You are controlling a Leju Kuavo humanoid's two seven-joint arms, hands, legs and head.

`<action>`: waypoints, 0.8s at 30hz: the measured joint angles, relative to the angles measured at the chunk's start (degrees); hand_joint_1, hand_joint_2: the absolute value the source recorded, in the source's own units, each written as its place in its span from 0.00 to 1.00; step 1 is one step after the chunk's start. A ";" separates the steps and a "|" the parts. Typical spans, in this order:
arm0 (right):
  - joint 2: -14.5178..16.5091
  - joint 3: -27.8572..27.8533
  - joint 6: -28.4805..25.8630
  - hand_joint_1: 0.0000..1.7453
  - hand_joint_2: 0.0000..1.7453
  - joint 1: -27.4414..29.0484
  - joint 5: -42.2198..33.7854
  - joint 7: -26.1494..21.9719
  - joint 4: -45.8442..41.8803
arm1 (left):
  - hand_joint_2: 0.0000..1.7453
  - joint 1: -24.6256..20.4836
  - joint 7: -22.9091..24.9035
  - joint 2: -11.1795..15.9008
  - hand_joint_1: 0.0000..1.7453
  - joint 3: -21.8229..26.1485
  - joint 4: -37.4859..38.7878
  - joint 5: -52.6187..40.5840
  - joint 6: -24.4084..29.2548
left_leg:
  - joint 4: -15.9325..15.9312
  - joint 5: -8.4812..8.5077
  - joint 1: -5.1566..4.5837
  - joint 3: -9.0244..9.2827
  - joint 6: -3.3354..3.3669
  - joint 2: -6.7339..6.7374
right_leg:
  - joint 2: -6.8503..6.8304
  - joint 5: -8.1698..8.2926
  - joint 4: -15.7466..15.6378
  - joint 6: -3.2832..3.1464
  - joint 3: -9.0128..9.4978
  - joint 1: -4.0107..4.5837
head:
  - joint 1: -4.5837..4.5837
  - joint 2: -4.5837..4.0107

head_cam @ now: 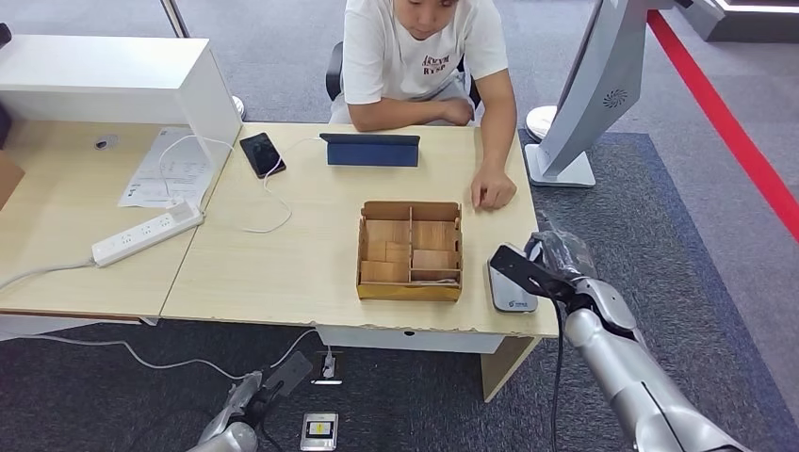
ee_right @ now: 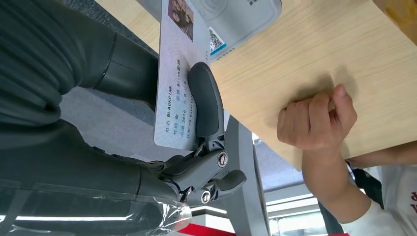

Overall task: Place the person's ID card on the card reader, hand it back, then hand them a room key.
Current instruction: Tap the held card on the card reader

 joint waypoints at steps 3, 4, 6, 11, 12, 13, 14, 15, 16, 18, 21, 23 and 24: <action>0.20 0.14 0.02 1.00 1.00 0.07 -0.01 0.02 0.40 | 0.00 0.00 0.01 -0.01 0.00 0.04 0.00 -0.01 0.00 | 0.00 0.00 0.00 0.00 0.00 0.00 | 0.00 0.00 0.00 0.00 0.00 0.00 | 0.00 0.00; 0.26 0.18 0.04 1.00 1.00 0.07 -0.01 0.04 0.56 | 0.00 0.00 0.05 -0.01 0.00 0.11 0.00 -0.01 0.00 | 0.00 0.00 0.00 0.00 0.00 0.00 | 0.00 0.00 0.00 0.00 0.00 0.00 | 0.00 0.00; 0.38 0.29 0.09 1.00 1.00 0.07 0.01 0.11 0.87 | 0.00 0.00 0.14 -0.02 0.00 0.31 0.00 -0.01 -0.01 | 0.00 0.00 0.00 0.00 0.00 0.00 | 0.00 0.00 0.00 0.00 0.00 0.00 | 0.00 0.00; 0.45 0.59 0.13 1.00 1.00 0.16 0.08 0.23 1.47 | 0.00 0.00 0.37 -0.05 0.00 0.48 0.00 -0.09 -0.05 | 0.00 0.00 0.00 0.00 0.00 0.00 | 0.00 0.00 0.00 0.00 0.00 0.00 | 0.00 0.00; 0.45 0.65 0.13 1.00 1.00 0.20 0.08 0.26 1.60 | 0.00 0.00 0.42 -0.06 0.00 0.49 0.00 -0.09 -0.07 | 0.00 0.00 0.00 0.00 0.00 0.00 | 0.00 0.00 0.00 0.00 0.00 0.00 | -0.01 0.00; 0.45 0.72 0.14 1.00 1.00 0.26 0.08 0.30 1.72 | 0.00 0.00 0.49 -0.07 0.00 0.50 0.00 -0.10 -0.10 | 0.00 0.00 0.00 0.00 0.00 0.00 | 0.00 0.00 0.00 0.00 0.00 0.00 | -0.01 0.00; 0.45 0.78 0.16 1.00 1.00 0.32 0.08 0.38 1.83 | 0.00 0.00 0.57 -0.08 0.00 0.50 0.00 -0.14 -0.14 | 0.00 0.00 0.00 0.00 0.00 0.00 | 0.00 0.00 0.00 0.00 0.00 0.00 | -0.01 0.00; 0.45 0.84 0.20 1.00 1.00 0.40 0.07 0.47 1.92 | 0.00 0.00 0.63 -0.08 0.00 0.50 0.00 -0.19 -0.17 | 0.00 0.00 0.00 0.00 0.00 0.00 | 0.00 0.00 0.00 0.00 -0.01 0.00 | -0.01 0.00; 0.45 0.90 0.23 1.00 1.00 0.48 0.07 0.58 2.00 | 0.00 0.00 0.73 -0.09 0.00 0.50 0.00 -0.26 -0.19 | 0.00 0.00 0.00 0.00 0.00 0.00 | 0.00 0.00 -0.01 0.00 -0.01 0.00 | -0.01 0.00; 0.45 0.99 0.31 1.00 1.00 0.68 0.05 0.82 2.17 | 0.00 0.00 0.92 -0.09 0.00 0.51 0.00 -0.37 -0.21 | 0.00 0.00 0.00 0.00 0.00 0.00 | 0.00 0.00 -0.01 0.00 -0.01 0.00 | 0.00 0.00; 0.49 1.10 0.41 1.00 1.00 0.93 -0.02 1.00 2.53 | 0.00 -0.01 1.06 -0.11 0.00 0.55 0.00 -0.42 -0.22 | 0.00 0.00 0.00 -0.01 0.00 0.00 | 0.00 0.00 -0.01 0.00 -0.01 0.00 | 0.00 0.00; 0.52 1.15 0.51 1.00 1.00 0.97 -0.14 1.07 2.76 | 0.00 -0.02 1.12 -0.11 0.00 0.62 0.00 -0.40 -0.27 | 0.00 0.00 0.00 0.00 0.00 0.01 | 0.00 0.00 -0.01 0.00 -0.01 0.00 | 0.00 0.00; 0.54 1.16 0.60 1.00 1.00 0.98 -0.25 1.18 2.84 | 0.00 -0.02 1.16 -0.11 0.00 0.66 0.00 -0.38 -0.31 | 0.00 0.00 0.00 0.01 0.00 0.01 | 0.00 0.00 -0.01 0.00 -0.01 0.00 | -0.01 0.00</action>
